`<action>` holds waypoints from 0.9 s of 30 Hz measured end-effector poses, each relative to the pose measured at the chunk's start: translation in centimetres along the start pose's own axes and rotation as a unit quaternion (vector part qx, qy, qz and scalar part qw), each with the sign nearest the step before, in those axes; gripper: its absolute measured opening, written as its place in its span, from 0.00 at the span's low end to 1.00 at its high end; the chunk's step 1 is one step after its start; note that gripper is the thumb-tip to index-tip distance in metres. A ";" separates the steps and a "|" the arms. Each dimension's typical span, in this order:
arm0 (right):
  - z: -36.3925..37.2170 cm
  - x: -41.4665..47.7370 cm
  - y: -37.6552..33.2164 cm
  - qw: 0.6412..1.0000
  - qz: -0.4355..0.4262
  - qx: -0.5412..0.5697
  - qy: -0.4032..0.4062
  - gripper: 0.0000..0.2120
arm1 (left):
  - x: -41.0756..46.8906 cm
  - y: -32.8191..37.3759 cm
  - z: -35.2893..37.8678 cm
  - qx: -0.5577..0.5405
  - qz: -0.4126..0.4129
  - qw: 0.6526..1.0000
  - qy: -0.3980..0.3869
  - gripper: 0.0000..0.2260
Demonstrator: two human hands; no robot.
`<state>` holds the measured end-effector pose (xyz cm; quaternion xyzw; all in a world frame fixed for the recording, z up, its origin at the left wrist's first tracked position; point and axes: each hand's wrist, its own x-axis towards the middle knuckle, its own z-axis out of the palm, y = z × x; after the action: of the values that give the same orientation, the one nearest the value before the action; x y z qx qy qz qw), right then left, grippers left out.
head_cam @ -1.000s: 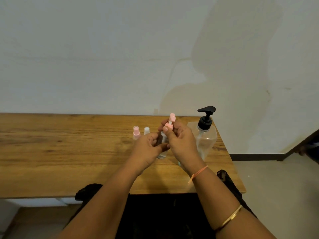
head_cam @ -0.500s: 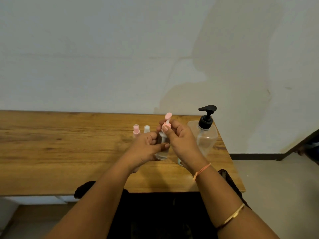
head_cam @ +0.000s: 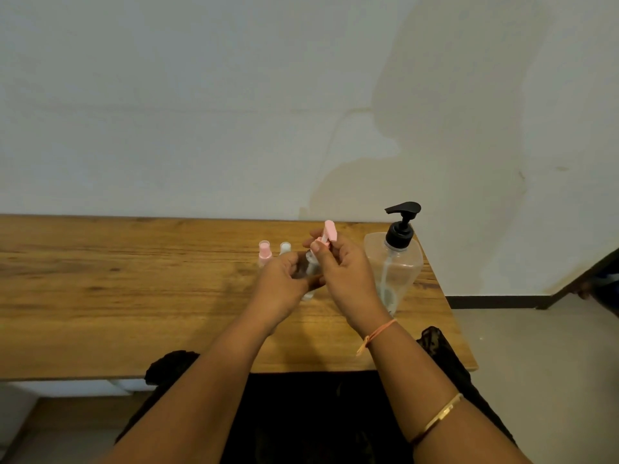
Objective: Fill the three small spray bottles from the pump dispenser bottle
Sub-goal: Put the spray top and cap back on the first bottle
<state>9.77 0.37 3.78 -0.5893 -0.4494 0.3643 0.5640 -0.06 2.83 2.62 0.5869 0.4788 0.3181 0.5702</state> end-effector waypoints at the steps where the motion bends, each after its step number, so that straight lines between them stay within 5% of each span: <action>1: -0.2 0.0 0.0 1.000 -0.006 -0.007 -0.004 0.09 | 0.1 0.0 -0.1 -0.003 -0.002 1.000 0.004 0.13; 8: -1.0 -0.2 0.2 0.986 -0.071 -0.150 -0.006 0.11 | 0.2 0.3 -0.2 0.004 -0.017 1.000 0.011 0.12; 13: -1.0 -0.3 0.1 0.987 -0.065 -0.147 0.001 0.06 | 0.2 0.1 -0.4 0.017 -0.015 1.000 -0.006 0.15; 19: -0.7 -0.1 0.8 0.969 -0.055 -0.239 0.014 0.05 | 0.2 -0.4 -1.2 0.153 -0.047 0.987 -0.001 0.27; 24: 0.3 1.2 3.1 0.947 -0.014 -0.320 0.022 0.06 | -0.1 -0.7 -2.9 0.227 -0.083 0.968 0.074 0.12; 27: 0.6 2.3 4.3 0.940 0.013 -0.338 0.031 0.07 | 0.2 -1.0 -3.3 0.229 -0.088 0.965 0.090 0.13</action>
<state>10.43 2.89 -0.33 -0.7619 -0.5210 0.1794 0.3403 -3.21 4.11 2.13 0.6262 0.6380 0.1998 0.4012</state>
